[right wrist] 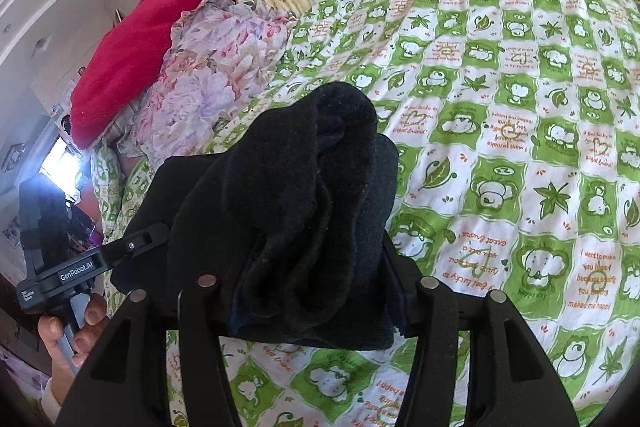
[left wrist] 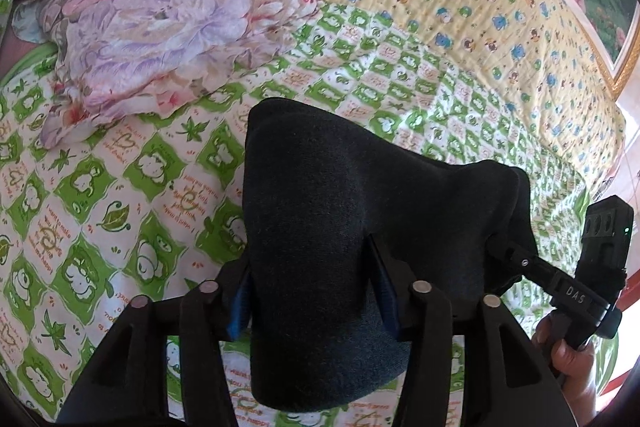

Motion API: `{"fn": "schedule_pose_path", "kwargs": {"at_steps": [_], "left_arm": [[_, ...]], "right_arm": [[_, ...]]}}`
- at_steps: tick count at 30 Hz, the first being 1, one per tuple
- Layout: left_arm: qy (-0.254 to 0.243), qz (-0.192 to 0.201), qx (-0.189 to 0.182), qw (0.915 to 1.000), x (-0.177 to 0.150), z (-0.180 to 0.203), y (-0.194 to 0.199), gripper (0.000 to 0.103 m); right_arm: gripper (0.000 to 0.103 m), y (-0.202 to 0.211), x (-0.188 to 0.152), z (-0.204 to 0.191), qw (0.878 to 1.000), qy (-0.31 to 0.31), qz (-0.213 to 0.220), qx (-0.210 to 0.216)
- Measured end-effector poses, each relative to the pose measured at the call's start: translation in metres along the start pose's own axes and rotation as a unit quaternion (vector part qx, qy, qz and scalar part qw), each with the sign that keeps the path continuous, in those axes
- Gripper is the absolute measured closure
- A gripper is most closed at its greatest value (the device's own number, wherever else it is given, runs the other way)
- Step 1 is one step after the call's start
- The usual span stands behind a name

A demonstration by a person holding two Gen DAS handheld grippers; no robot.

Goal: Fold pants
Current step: 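Lay the folded bundle flat and open both grippers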

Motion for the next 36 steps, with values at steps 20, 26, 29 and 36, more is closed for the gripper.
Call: {"fn": "schedule_pose_path", "kwargs": {"at_steps": [20, 26, 29, 36], "left_arm": [[-0.024, 0.008, 0.032, 0.9992, -0.028, 0.000, 0.030, 0.021], [-0.033, 0.014, 0.041, 0.9985, -0.033, 0.003, 0.038, 0.021], [-0.037, 0.016, 0.046, 0.9981, -0.036, 0.003, 0.042, 0.020], [-0.034, 0.018, 0.051, 0.9979, -0.045, 0.000, 0.049, 0.020]], "right_arm": [[0.019, 0.042, -0.014, -0.024, 0.999, 0.032, 0.024, 0.003], [0.017, 0.045, -0.020, -0.028, 0.999, 0.038, 0.023, 0.003], [0.017, 0.047, -0.025, -0.029, 0.999, 0.043, 0.022, -0.001], [0.016, 0.055, -0.032, -0.032, 0.998, 0.057, 0.026, -0.007]]}}
Point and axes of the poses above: each gripper's, at about its wrist camera, not at the fingertips, and y roughly against the way its jaws point, z to its right, x to its top, the point moved 6 cm from there along -y, roughly the way its jaws point, and after that the axes turned 5 degrees about -x, right-handed, at the moved point
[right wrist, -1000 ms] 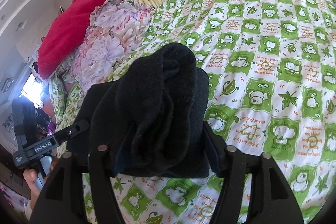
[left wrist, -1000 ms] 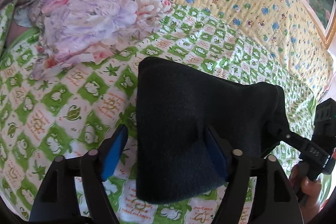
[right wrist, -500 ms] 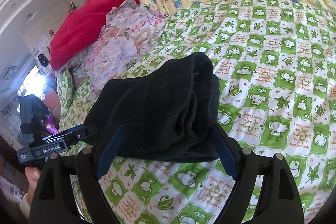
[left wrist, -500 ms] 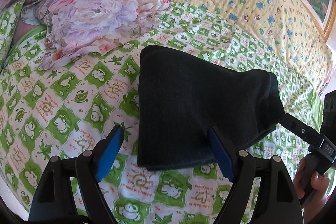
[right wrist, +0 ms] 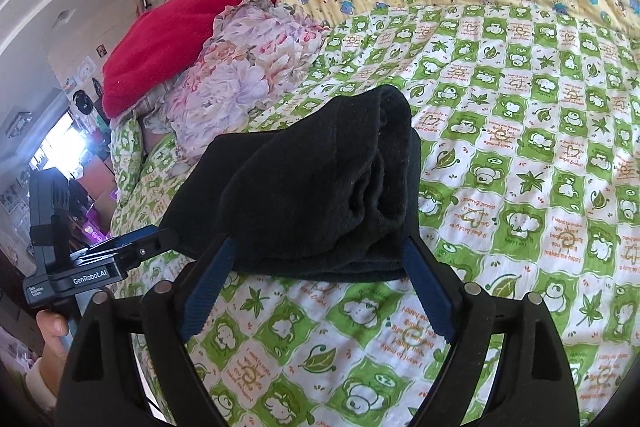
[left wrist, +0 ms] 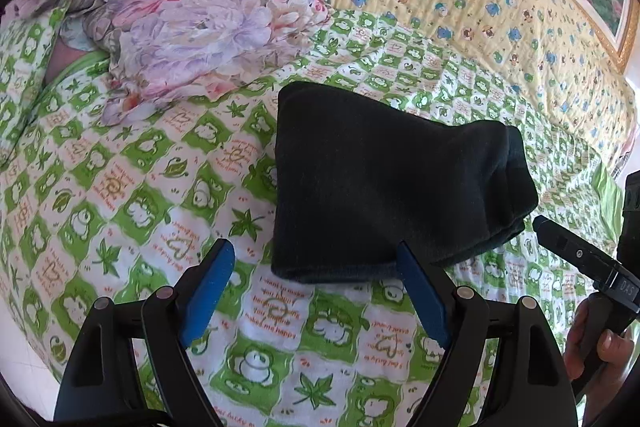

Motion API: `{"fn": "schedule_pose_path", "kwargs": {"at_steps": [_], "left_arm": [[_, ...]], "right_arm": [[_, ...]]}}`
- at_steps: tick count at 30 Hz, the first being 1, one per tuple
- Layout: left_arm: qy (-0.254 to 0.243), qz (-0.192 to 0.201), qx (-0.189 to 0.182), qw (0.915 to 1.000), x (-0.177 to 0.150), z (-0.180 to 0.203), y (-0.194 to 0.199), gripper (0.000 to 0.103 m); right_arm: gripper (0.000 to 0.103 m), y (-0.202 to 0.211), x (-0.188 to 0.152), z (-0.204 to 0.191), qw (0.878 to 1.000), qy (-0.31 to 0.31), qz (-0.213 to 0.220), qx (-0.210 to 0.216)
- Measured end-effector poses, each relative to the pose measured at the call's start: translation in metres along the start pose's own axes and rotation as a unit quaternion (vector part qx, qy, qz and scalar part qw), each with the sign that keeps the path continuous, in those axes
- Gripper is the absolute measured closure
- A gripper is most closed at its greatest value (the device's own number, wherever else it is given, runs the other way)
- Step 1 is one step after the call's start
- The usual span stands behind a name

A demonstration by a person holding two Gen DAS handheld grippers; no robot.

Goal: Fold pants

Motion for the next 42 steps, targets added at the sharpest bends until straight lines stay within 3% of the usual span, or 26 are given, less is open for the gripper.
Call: {"fn": "schedule_pose_path", "kwargs": {"at_steps": [12, 24, 42], "left_arm": [[-0.044, 0.010, 0.020, 0.9988, -0.013, 0.012, 0.013, 0.020], [-0.052, 0.027, 0.036, 0.9976, -0.022, 0.012, 0.020, 0.019], [-0.102, 0.031, 0.047, 0.9932, -0.032, 0.022, 0.005, 0.018]], "right_arm": [[0.012, 0.013, -0.016, -0.017, 0.998, 0.054, 0.012, -0.015], [0.006, 0.023, -0.029, -0.031, 0.994, 0.095, 0.043, -0.011], [0.006, 0.002, -0.036, -0.035, 0.993, 0.114, 0.032, -0.012]]}}
Point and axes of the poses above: each gripper's, at about its wrist camera, not at the fingertips, and y roughly against the way its jaws point, z to its right, x to its top, the point moved 6 cm from there along -y, roughly the way its jaws point, and after that the axes turned 5 degrees about -x, right-handed, at the moved point
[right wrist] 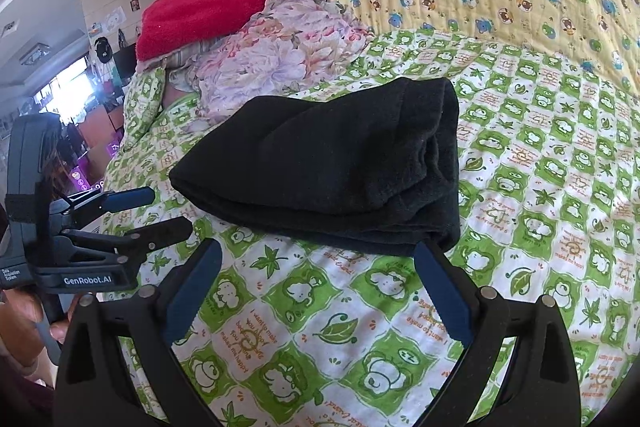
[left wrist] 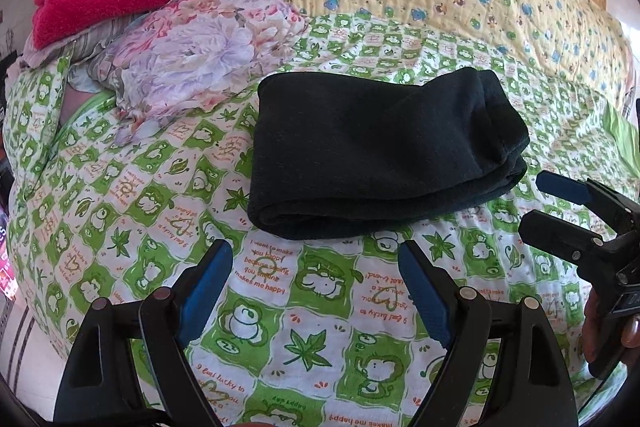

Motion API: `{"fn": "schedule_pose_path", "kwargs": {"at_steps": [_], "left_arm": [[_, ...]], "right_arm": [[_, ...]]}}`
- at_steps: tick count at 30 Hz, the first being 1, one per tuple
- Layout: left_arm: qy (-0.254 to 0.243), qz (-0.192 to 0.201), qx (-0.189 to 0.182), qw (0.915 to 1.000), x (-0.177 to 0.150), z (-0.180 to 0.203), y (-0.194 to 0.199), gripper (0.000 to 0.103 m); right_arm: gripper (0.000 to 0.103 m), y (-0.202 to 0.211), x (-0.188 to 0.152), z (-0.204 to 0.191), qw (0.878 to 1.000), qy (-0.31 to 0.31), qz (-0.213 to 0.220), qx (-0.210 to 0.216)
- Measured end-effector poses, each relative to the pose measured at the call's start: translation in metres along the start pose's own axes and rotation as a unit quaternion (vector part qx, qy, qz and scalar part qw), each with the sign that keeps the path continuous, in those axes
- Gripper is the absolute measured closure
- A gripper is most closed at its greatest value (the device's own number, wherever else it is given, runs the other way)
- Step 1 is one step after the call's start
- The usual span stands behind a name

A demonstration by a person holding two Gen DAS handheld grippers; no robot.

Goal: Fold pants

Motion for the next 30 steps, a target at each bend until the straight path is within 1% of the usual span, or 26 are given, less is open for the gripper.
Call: {"fn": "schedule_pose_path", "kwargs": {"at_steps": [7, 30], "left_arm": [[-0.008, 0.005, 0.005, 0.9999, 0.001, 0.001, -0.004, 0.017], [-0.007, 0.000, 0.003, 1.0000, -0.002, -0.003, -0.010, 0.015]], "right_arm": [[0.006, -0.006, 0.001, -0.003, 1.000, 0.006, -0.001, 0.003], [0.006, -0.017, 0.003, -0.010, 1.000, 0.015, -0.005, 0.015]]}}
Point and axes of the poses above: each gripper's, at about its wrist camera, not at the fingertips, and y roughly against the way its jaws point, z to its right, x to its top, the point moved 6 cm from there along -y, roughly the way its jaws point, and after that the axes turned 5 degrees about -x, right-handed, at the moved point
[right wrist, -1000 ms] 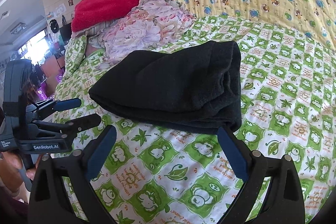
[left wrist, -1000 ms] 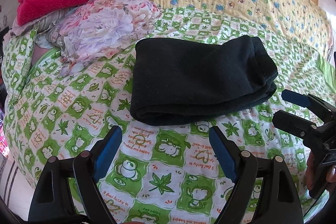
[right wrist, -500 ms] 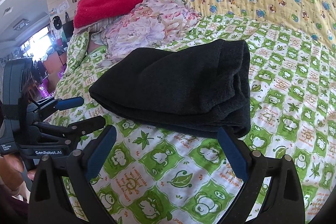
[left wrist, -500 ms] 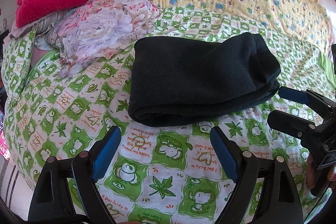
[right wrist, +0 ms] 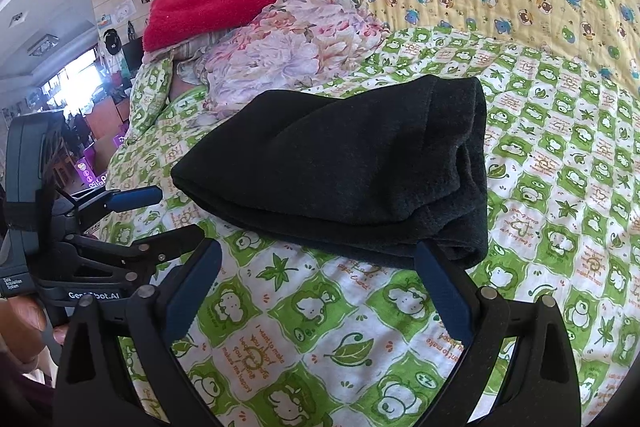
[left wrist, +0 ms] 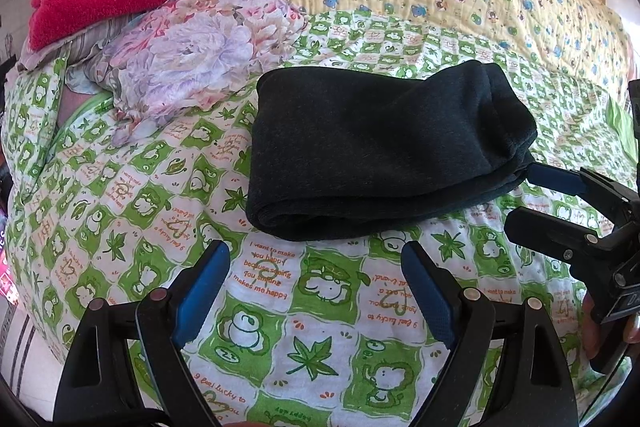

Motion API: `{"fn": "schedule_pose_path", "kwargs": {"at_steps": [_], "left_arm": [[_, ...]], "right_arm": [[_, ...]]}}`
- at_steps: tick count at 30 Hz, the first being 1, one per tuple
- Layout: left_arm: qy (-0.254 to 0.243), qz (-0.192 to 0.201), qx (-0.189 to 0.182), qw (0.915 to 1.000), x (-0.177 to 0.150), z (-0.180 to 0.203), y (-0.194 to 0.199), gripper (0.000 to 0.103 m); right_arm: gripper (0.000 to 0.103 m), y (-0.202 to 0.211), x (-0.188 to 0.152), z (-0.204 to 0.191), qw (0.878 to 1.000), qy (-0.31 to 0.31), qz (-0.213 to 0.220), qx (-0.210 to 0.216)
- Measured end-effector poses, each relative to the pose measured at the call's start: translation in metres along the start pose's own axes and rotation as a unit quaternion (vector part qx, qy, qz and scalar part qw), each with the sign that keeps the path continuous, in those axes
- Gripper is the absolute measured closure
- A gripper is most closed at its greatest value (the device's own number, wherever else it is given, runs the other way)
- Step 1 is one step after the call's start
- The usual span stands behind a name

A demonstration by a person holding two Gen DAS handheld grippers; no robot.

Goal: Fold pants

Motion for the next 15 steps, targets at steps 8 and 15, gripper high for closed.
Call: {"fn": "schedule_pose_path", "kwargs": {"at_steps": [8, 15], "left_arm": [[-0.003, 0.001, -0.001, 1.0000, 0.0006, 0.0002, -0.0005, 0.015], [-0.003, 0.002, -0.002, 1.0000, 0.0020, -0.0001, -0.0002, 0.015]], "right_arm": [[0.006, -0.0012, 0.0030, -0.0017, 1.000, 0.002, 0.001, 0.002], [0.006, -0.0017, 0.0043, -0.0020, 1.000, 0.003, 0.002, 0.003]]}}
Point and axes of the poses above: each gripper's, at about its wrist camera, not at the fingertips, and y roughly against the way its jaws point, z to its right, x to its top, the point moved 6 cm from there along -y, roughly the way its jaws point, and after that the axes turned 5 degrees about -x, right-handed, at the moved point
